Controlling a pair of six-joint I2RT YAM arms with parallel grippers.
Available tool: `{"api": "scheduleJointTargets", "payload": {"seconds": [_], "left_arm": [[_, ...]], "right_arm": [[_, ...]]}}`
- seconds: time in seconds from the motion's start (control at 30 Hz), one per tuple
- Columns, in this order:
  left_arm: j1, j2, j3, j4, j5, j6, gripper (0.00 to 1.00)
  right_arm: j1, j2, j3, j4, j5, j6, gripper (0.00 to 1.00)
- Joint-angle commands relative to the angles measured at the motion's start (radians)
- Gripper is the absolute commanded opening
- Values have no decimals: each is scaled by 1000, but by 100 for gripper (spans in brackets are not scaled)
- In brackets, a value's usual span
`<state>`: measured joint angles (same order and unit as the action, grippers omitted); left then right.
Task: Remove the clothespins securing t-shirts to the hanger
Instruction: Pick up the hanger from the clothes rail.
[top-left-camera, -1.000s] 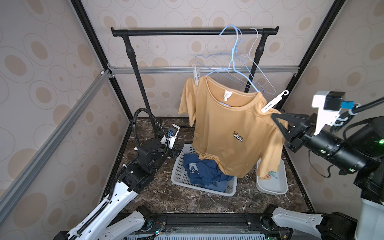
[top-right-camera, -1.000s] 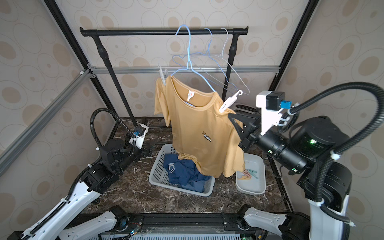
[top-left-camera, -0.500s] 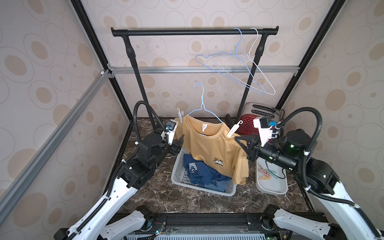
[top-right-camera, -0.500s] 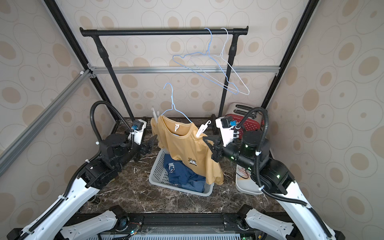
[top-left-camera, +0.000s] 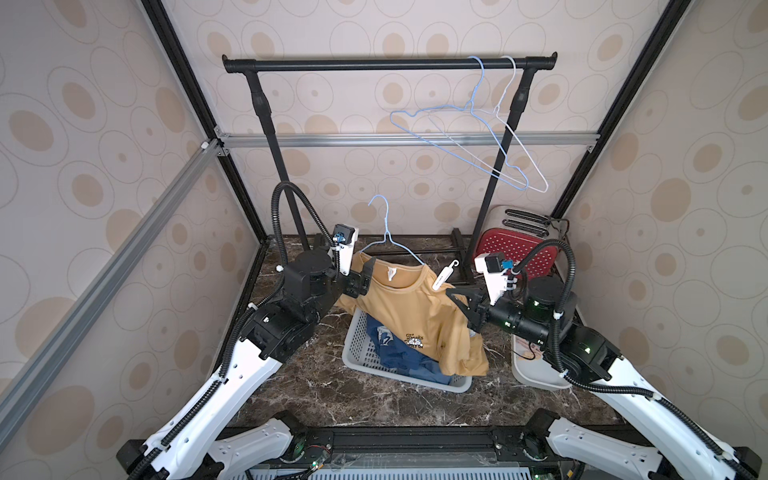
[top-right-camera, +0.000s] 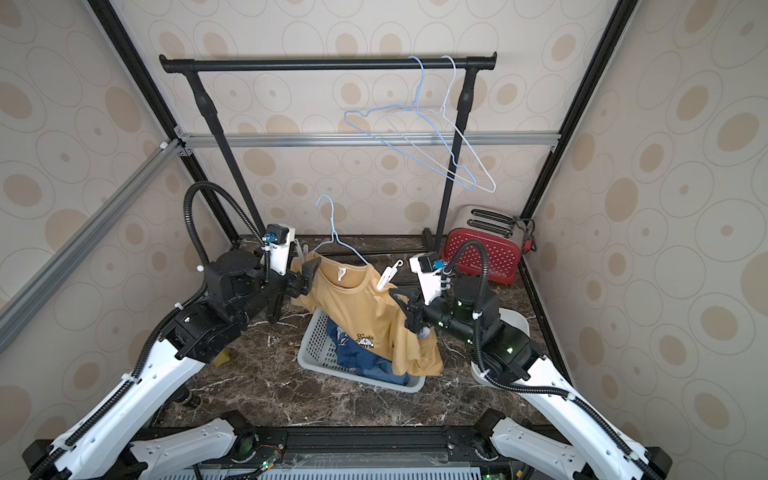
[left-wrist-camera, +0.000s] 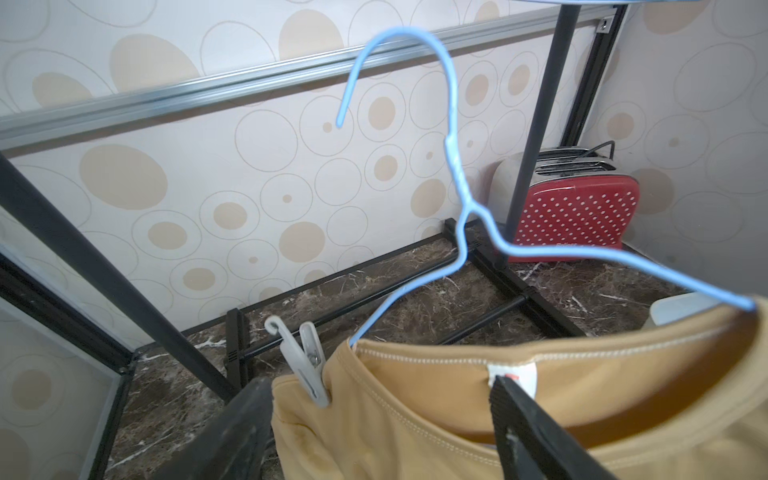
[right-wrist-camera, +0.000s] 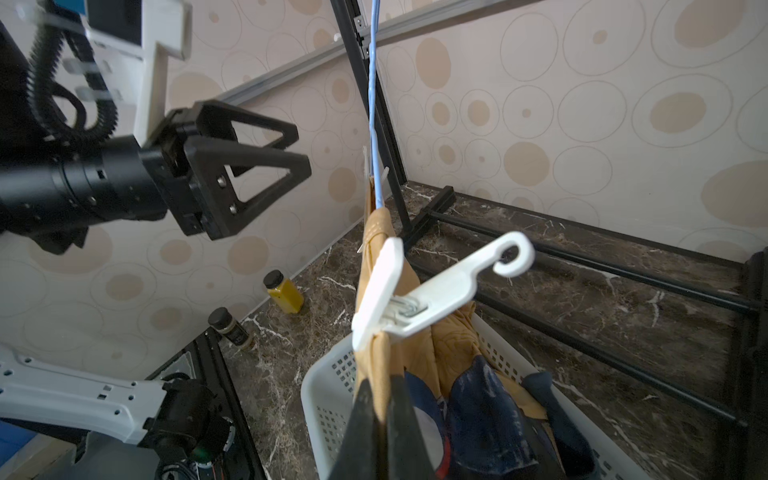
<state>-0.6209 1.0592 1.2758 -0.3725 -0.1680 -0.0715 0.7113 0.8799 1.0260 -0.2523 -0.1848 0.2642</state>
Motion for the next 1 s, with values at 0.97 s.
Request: {"api": "scheduleJointTargets", "payload": {"seconds": [0.97], "left_arm": [[141,256,289,45,448,-312,66]], "right_arm": [[16,-133,-208,208,25,-207,0]]}}
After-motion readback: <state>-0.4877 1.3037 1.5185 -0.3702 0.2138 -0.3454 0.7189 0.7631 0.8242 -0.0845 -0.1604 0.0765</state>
